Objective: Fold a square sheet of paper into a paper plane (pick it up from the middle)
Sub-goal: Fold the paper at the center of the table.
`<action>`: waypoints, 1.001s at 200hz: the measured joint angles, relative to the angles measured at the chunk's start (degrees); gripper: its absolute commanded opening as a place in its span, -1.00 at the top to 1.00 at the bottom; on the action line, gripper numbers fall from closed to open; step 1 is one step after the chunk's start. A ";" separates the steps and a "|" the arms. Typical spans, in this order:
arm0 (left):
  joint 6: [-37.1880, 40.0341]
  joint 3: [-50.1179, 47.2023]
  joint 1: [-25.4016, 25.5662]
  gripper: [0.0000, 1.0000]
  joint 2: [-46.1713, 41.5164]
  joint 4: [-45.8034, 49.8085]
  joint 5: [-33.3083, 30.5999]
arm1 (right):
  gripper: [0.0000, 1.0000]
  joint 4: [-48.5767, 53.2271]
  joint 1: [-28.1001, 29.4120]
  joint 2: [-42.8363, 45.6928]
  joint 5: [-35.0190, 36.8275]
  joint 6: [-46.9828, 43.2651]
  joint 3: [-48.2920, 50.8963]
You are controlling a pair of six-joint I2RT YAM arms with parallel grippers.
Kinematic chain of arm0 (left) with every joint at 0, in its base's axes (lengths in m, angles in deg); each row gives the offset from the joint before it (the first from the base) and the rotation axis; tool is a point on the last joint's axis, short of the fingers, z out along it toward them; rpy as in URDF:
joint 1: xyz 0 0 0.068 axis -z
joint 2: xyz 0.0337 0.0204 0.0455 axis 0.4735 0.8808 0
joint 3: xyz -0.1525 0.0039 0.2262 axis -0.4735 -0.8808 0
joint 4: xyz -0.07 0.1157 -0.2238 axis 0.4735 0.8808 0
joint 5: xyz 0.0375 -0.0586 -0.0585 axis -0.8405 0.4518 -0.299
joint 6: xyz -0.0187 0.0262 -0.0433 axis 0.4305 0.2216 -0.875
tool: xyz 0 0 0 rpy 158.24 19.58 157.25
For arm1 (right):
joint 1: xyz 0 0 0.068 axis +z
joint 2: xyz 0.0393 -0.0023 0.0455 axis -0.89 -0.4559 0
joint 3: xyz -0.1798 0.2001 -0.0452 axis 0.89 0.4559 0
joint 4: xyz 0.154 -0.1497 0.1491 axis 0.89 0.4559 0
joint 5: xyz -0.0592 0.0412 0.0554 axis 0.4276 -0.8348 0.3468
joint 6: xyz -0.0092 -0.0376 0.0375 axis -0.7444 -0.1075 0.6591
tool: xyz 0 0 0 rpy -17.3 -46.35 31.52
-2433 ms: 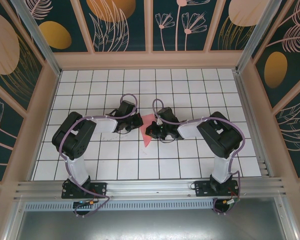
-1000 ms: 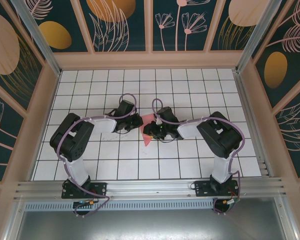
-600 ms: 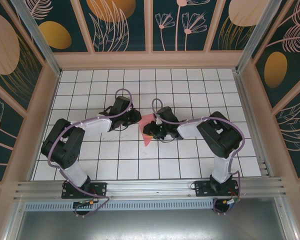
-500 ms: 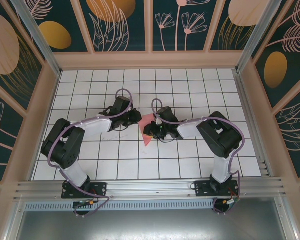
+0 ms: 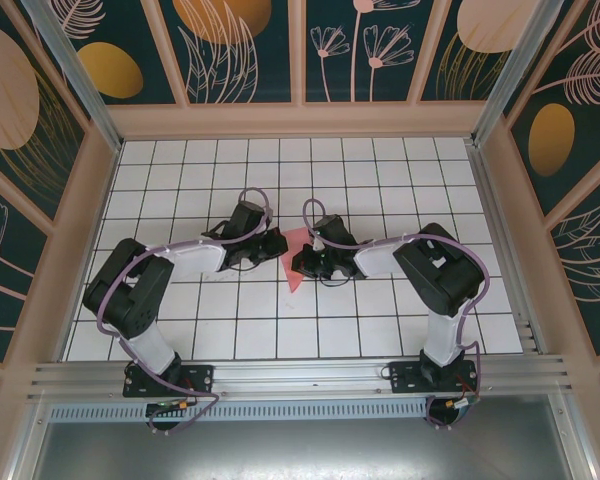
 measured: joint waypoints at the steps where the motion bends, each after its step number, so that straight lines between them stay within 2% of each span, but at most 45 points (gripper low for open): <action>1: -0.02 -0.04 0.00 1.00 0.00 -0.02 0.02 | 1.00 0.00 0.00 0.00 0.00 0.00 0.00; 200: -1.07 -2.82 1.44 1.00 3.48 -1.49 1.22 | 1.00 0.39 0.00 0.00 0.00 0.00 -0.17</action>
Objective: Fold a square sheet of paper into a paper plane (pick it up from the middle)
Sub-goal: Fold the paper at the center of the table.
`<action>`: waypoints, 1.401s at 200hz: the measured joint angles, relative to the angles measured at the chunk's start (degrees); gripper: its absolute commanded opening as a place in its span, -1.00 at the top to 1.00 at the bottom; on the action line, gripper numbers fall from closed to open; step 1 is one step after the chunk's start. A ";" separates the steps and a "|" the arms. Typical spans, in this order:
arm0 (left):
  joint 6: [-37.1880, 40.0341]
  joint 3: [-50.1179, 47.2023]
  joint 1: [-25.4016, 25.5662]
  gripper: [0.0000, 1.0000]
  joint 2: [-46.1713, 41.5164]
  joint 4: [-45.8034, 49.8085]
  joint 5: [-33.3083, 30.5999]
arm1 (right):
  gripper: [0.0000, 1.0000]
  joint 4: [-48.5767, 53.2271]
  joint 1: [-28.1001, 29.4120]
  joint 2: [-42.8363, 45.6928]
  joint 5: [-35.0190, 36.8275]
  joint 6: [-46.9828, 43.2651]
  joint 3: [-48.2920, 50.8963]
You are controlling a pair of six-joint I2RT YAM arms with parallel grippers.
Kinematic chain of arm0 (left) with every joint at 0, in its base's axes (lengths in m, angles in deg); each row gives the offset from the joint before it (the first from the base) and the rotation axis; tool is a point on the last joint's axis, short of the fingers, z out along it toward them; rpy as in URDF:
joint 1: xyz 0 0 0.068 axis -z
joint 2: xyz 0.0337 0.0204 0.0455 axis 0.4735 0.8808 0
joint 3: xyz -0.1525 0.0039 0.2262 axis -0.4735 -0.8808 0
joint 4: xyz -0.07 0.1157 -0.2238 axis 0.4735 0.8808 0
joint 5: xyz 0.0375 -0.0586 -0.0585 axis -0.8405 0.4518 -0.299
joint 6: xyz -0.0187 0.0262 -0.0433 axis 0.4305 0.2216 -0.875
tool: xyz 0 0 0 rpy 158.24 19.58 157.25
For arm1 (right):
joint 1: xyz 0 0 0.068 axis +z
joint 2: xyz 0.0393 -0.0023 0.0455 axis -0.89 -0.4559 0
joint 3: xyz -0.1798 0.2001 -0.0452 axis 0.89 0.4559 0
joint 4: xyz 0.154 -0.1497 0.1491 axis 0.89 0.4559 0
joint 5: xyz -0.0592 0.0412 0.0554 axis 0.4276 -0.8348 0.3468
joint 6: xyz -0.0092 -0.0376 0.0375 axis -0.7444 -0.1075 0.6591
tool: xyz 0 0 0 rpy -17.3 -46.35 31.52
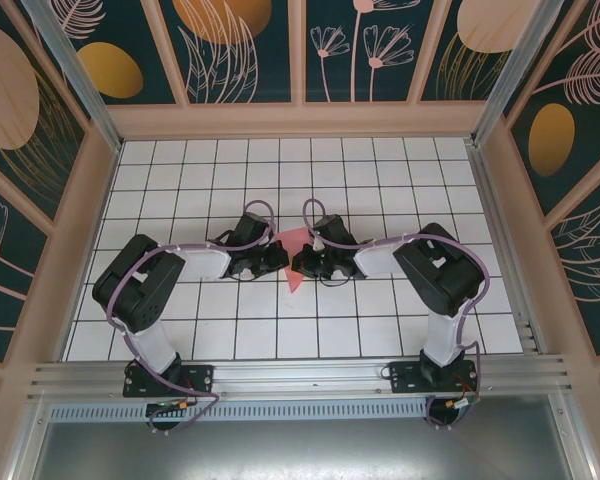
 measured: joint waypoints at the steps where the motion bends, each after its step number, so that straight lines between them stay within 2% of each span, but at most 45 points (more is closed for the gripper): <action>1: 0.00 0.00 0.00 1.00 0.00 0.00 0.00 | 1.00 0.00 0.00 0.00 0.00 0.00 0.00; 61: 0.50 0.44 0.42 1.00 0.52 0.94 -1.60 | 1.00 -0.11 -0.02 0.00 -0.20 0.07 0.00; 124: 3.30 2.47 2.32 1.00 0.52 4.94 -6.71 | 1.00 -0.52 -2.32 3.28 -1.60 -0.02 2.03; 239: 5.03 3.96 3.06 1.00 0.79 7.52 -8.81 | 1.00 1.01 -5.03 2.05 -0.55 -1.97 2.10; 280: 7.19 4.24 3.45 1.00 0.92 8.02 -9.94 | 1.00 1.20 -7.69 2.10 -0.59 -2.78 2.12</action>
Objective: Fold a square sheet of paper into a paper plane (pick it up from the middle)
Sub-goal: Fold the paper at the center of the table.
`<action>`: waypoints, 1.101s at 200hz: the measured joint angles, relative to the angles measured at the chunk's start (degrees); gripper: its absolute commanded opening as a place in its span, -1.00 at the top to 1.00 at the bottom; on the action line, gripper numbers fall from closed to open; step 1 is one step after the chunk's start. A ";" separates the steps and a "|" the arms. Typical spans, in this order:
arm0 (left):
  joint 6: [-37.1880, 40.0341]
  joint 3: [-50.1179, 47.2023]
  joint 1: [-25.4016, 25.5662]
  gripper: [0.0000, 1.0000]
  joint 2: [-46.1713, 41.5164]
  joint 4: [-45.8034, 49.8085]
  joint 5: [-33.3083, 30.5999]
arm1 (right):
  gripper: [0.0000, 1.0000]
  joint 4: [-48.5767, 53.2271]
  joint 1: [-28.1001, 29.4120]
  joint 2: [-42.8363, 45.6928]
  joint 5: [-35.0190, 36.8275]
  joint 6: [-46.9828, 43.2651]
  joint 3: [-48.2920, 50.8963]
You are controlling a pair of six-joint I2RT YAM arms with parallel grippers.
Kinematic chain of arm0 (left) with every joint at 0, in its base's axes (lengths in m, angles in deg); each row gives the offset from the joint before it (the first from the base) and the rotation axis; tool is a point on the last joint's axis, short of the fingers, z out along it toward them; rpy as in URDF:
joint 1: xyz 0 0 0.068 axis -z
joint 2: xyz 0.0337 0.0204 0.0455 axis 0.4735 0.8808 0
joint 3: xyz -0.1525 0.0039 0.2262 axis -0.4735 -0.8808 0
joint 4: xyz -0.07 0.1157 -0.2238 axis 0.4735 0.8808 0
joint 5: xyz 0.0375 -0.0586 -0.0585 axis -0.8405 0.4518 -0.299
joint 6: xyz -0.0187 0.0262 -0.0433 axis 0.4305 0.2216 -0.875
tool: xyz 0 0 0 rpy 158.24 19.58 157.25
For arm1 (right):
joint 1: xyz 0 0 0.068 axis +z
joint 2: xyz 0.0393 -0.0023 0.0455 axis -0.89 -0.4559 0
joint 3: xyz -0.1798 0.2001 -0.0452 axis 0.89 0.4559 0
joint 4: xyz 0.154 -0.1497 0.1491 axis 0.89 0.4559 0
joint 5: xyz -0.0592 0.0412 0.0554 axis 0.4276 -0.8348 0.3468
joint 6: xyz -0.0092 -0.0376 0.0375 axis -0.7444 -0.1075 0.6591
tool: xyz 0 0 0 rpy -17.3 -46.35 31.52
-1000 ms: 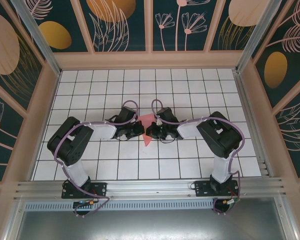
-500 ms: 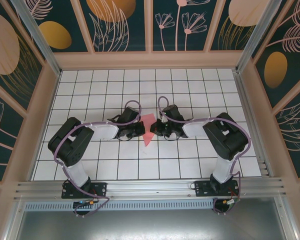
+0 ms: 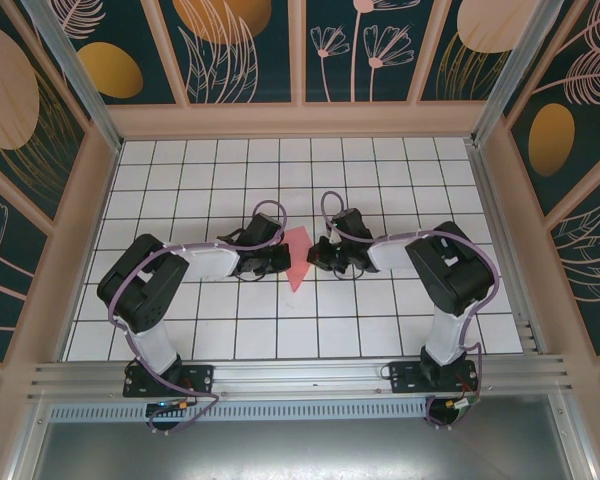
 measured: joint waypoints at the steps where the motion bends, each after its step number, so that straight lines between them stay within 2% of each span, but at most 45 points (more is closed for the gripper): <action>1: 0.04 0.00 0.00 1.00 0.00 0.00 -0.02 | 1.00 0.04 -0.20 0.00 -0.02 -0.07 0.00; 18: 0.79 0.09 0.22 1.00 0.02 0.11 -0.48 | 1.00 1.03 -2.16 0.63 0.68 -0.50 0.00; 47: 1.05 0.09 0.24 1.00 0.02 0.09 -0.48 | 1.00 4.92 -4.55 3.72 6.19 -2.01 -0.02; 93: 1.01 0.09 0.22 1.00 0.09 -0.09 -0.44 | 1.00 5.55 1.49 6.95 7.89 -2.58 -0.31; 140: 1.01 0.09 0.22 1.00 0.09 -0.13 -0.44 | 1.00 5.22 3.65 1.25 5.92 -2.12 -2.08; 189: -0.81 -0.85 0.17 1.00 0.42 -3.45 -0.37 | 1.00 5.55 -1.42 0.59 5.31 -3.80 -2.80; 220: -4.02 -1.60 0.00 1.00 0.74 -6.40 -0.42 | 1.00 7.63 -5.14 1.44 8.22 -5.40 -3.61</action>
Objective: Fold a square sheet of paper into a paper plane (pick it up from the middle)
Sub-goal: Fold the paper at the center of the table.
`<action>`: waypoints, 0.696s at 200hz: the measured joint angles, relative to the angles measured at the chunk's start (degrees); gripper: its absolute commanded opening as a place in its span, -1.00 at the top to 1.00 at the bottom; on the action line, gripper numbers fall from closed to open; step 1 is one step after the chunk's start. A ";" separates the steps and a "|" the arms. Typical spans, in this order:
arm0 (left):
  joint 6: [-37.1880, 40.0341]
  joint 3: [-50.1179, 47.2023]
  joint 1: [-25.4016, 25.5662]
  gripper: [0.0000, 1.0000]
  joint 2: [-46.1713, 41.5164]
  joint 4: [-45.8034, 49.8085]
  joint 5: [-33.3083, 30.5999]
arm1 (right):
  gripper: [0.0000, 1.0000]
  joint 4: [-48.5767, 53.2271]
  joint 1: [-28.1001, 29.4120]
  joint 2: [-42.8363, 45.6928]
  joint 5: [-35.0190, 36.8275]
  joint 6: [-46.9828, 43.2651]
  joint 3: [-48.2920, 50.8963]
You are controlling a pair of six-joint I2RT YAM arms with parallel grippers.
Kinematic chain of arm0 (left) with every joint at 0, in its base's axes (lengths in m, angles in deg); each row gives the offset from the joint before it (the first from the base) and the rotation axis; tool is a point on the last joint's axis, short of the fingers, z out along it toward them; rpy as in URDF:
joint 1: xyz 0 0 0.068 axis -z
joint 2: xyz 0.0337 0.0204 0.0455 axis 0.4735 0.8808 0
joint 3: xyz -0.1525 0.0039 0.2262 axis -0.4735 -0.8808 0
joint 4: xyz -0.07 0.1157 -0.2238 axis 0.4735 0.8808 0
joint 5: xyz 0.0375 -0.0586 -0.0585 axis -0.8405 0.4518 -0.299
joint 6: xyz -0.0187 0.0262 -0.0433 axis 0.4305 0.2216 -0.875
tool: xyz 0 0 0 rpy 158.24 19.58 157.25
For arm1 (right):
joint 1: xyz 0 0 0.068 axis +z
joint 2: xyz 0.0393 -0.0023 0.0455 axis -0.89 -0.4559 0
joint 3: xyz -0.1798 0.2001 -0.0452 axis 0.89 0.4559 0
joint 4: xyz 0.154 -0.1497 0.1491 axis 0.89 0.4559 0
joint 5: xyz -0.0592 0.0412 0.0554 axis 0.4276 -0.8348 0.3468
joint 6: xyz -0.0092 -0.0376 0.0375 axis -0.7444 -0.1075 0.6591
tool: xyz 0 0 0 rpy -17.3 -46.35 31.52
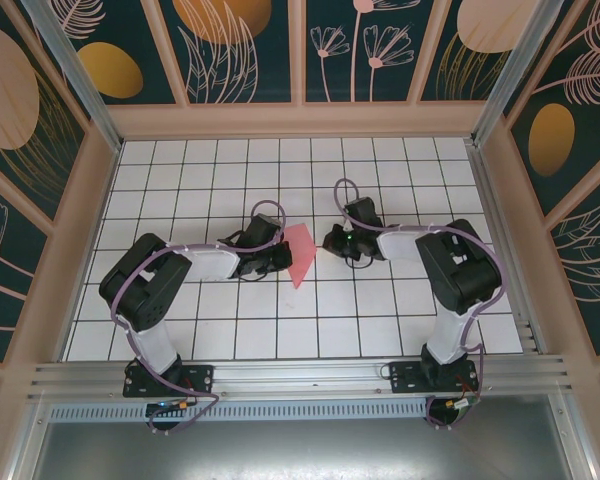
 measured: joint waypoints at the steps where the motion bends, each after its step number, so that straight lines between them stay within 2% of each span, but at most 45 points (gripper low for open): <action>1: -0.04 -0.02 0.00 1.00 0.02 -0.02 0.00 | 1.00 0.09 0.00 0.09 0.04 0.00 0.00; 20: -1.07 -0.35 -0.04 1.00 0.02 -0.85 -0.02 | 1.00 0.39 1.07 3.13 0.59 0.28 1.05; 44: -1.75 -0.66 -0.07 1.00 0.02 -1.51 -0.04 | 1.00 -1.99 5.42 7.45 -0.74 2.58 4.72; 79: -2.12 -1.07 -0.09 1.00 0.00 -2.27 -0.04 | 1.00 -4.39 11.10 8.72 -3.43 6.56 8.15; 139: -2.56 -1.73 -0.09 1.00 -0.15 -3.37 -0.04 | 1.00 -8.50 12.68 7.41 -5.70 8.96 8.63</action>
